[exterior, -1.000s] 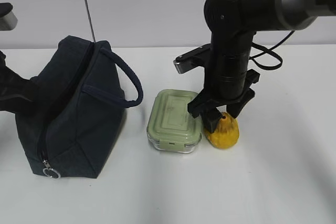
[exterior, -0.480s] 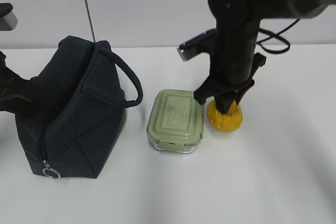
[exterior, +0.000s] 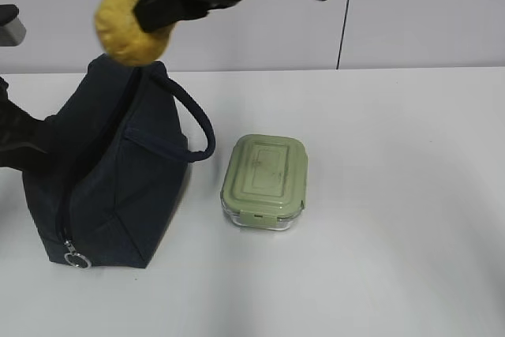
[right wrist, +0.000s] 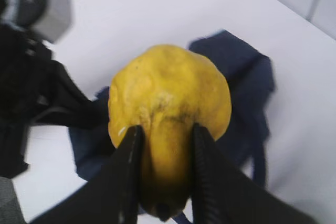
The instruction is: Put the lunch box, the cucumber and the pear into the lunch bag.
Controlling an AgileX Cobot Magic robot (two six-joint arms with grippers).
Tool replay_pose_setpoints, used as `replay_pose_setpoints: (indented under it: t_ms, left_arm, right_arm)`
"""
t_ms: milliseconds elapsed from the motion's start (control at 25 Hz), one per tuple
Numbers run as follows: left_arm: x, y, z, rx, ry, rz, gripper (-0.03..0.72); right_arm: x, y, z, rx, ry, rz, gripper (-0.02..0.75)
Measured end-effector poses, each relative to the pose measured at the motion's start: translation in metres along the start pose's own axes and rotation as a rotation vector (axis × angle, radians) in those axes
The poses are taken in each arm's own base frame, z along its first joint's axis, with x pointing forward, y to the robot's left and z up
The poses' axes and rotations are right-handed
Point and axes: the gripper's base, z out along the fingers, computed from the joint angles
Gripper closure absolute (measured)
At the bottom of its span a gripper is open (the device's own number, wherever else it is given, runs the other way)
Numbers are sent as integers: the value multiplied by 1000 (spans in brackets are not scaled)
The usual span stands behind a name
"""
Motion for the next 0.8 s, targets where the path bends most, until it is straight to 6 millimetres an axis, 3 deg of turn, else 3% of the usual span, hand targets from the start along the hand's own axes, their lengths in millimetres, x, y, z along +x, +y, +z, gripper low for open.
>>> replay_pose_setpoints:
  t_ms: [320,480,640,720,800]
  left_arm:
    - [0,0,0,0,0,0,703]
    - [0,0,0,0,1,0,703]
    - [0,0,0,0,1,0,703]
    - [0,0,0,0,1,0,703]
    - [0,0,0,0,1,0,703]
  right_arm:
    - [29,-15,70,-89,8,17,562]
    - [48,-21,93,-107,72,34,562]
    - [55,-22,99,-119,105,26,554]
    - [55,-20,98,-134,120,19,486]
    - [51,-18,96,-153,123,9,367]
